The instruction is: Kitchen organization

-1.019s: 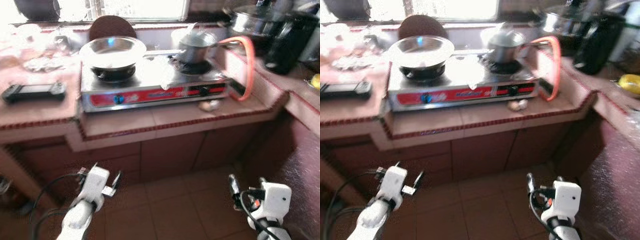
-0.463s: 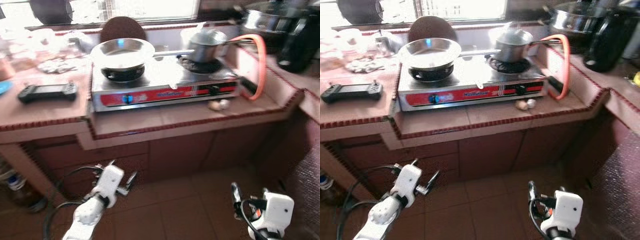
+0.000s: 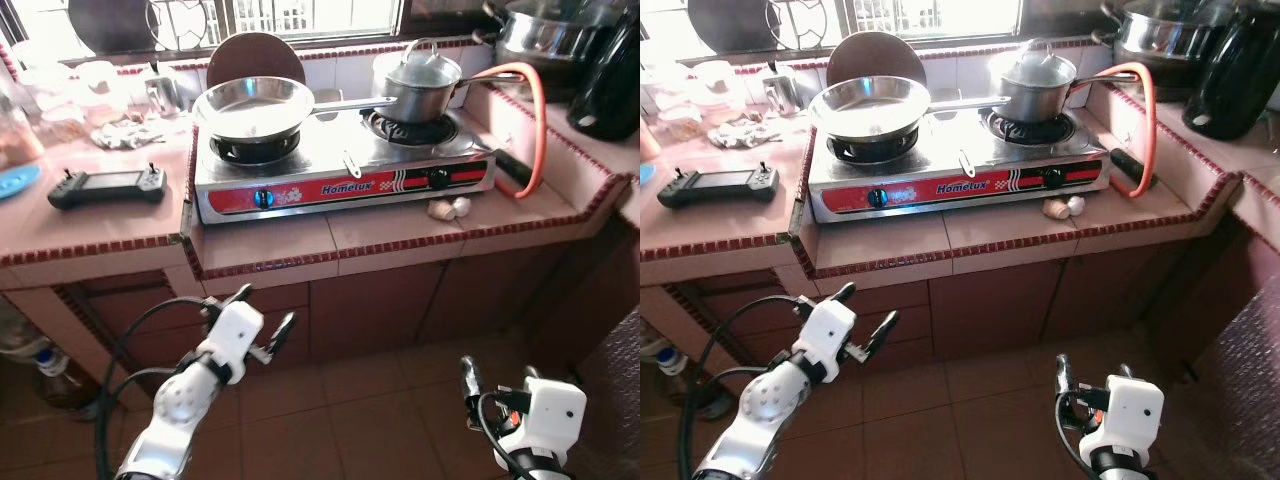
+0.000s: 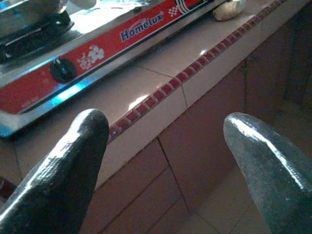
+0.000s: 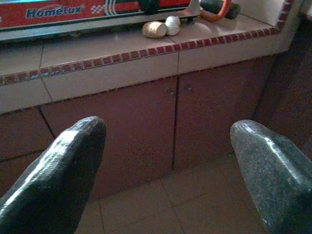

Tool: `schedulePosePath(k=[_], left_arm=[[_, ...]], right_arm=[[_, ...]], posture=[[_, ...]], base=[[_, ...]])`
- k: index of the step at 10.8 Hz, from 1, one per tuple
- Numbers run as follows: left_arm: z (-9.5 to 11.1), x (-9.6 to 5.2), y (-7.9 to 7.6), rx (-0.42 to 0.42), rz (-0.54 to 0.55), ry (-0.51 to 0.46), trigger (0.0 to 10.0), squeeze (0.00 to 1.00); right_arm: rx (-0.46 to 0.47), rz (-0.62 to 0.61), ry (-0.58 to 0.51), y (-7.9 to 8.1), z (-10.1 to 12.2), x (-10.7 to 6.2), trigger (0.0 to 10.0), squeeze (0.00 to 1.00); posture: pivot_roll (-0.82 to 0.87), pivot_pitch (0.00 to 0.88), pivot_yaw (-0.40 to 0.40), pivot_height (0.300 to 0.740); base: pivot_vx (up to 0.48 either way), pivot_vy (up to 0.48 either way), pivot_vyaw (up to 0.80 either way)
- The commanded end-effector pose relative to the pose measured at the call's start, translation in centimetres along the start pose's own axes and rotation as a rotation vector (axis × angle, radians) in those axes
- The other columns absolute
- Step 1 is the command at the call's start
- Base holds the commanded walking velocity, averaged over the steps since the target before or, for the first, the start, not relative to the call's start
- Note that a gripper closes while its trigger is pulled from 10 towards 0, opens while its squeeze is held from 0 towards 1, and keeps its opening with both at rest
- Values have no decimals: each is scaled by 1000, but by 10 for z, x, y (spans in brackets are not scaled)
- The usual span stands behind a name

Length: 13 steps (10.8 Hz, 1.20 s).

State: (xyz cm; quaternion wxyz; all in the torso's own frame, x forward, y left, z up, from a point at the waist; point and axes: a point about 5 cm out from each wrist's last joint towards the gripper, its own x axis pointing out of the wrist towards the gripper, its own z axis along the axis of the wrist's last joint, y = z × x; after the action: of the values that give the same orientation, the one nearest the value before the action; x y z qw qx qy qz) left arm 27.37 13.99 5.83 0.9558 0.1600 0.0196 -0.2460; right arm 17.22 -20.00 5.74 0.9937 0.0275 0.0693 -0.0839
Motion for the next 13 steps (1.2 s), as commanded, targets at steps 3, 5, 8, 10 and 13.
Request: schedulePosePath(k=[3,5,8,10,13], left_arm=[[5,6,3,-4,27,19,10000,0],[11,8,2,-1,35,9,10000,0],[-2,-1,6,6,66,55,10000,0],[1,-1,8,-5,133,49,10000,0],[-13,-16,16,-57,238,95,10000,0]], right_arm=[[-17,-36,-15,0,-2,-1,10000,0],[-6,-38,-6,-1,-1,-11,10000,0],[-34,-94,-29,-11,5,-11,10000,0],[-60,-18,-34,-3,8,-5,10000,0],[-30,26,-19,-2,6,6,10000,0]], posture=[[-93,0,82,740],[-88,0,61,740],[-106,0,57,740],[-45,0,30,740],[-2,0,-7,740]], base=[[0,0,0],[0,0,0],[0,0,0],[0,0,0],[0,0,0]])
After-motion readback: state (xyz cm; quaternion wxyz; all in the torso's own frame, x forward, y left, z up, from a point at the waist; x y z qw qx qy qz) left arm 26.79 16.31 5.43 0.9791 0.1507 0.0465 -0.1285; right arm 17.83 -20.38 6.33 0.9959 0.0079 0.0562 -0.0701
